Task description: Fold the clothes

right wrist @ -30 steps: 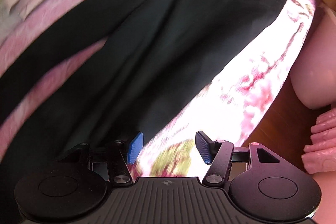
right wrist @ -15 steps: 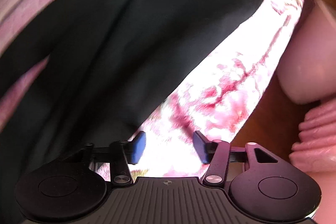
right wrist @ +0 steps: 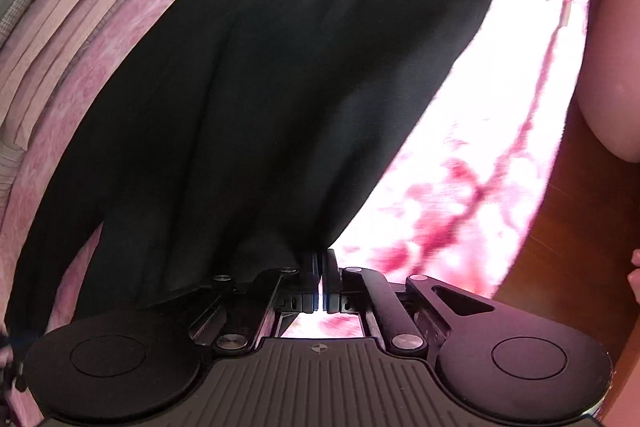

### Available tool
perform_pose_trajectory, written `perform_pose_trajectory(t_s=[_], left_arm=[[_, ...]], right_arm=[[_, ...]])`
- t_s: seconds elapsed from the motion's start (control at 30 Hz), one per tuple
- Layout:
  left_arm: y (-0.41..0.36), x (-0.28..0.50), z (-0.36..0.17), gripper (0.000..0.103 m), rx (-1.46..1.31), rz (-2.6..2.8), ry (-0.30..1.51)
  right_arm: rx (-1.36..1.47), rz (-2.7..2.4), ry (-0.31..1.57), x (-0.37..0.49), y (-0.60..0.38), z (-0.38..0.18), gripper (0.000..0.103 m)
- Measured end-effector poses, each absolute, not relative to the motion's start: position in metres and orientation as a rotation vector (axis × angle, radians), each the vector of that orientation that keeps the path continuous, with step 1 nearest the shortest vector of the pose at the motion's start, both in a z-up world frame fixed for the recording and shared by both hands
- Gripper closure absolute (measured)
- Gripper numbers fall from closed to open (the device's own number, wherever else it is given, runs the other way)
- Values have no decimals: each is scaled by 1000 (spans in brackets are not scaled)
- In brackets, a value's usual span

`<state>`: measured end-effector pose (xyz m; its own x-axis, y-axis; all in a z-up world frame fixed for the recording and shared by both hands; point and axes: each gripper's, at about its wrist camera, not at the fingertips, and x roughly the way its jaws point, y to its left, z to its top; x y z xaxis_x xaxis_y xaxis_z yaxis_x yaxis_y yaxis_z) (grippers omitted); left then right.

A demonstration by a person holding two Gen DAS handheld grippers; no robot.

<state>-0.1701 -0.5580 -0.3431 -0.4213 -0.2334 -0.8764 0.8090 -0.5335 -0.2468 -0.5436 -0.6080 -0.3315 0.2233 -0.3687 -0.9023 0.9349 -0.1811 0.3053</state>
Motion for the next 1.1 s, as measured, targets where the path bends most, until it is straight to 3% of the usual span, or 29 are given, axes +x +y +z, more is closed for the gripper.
perform_pose_trajectory(t_s=[0.2,0.43,0.53,0.6,0.63,0.67,0.7,0.73,0.8,0.93,1.1], left_arm=[[-600,-193,-371,61,1105,-2018,1057],[-625,-183,-382,61,969,-1963,1311],[-628,-186,-386,67,1005,-1951,1322],[-616,-199,-382,82,1130,-1990,1224],[-607,-204,-379,84,1180,-2010,1178],[-596,-208,-376,87,1213,-2022,1129],[-585,-209,-371,87,1231,-2027,1076],[-574,-209,-366,87,1237,-2028,1040],[-552,-199,-354,86,1194,-2000,1009],[-511,-150,-334,82,1051,-1863,1029],[-459,-59,-323,73,969,-1569,1047]], right_arm=[[1195,-1374,726,-581,-588,-334,103],[1209,-1379,697,-612,-573,-325,103],[1054,-1313,737,-580,-580,-314,103],[969,-1227,755,-553,-586,-307,103],[925,-1172,762,-537,-591,-304,103],[881,-1116,768,-521,-595,-301,100],[834,-1052,777,-504,-601,-298,89],[776,-975,780,-486,-606,-296,64],[653,-826,788,-451,-618,-291,38],[453,-465,892,-387,-642,-293,38],[260,-115,1097,-366,-680,-324,38]])
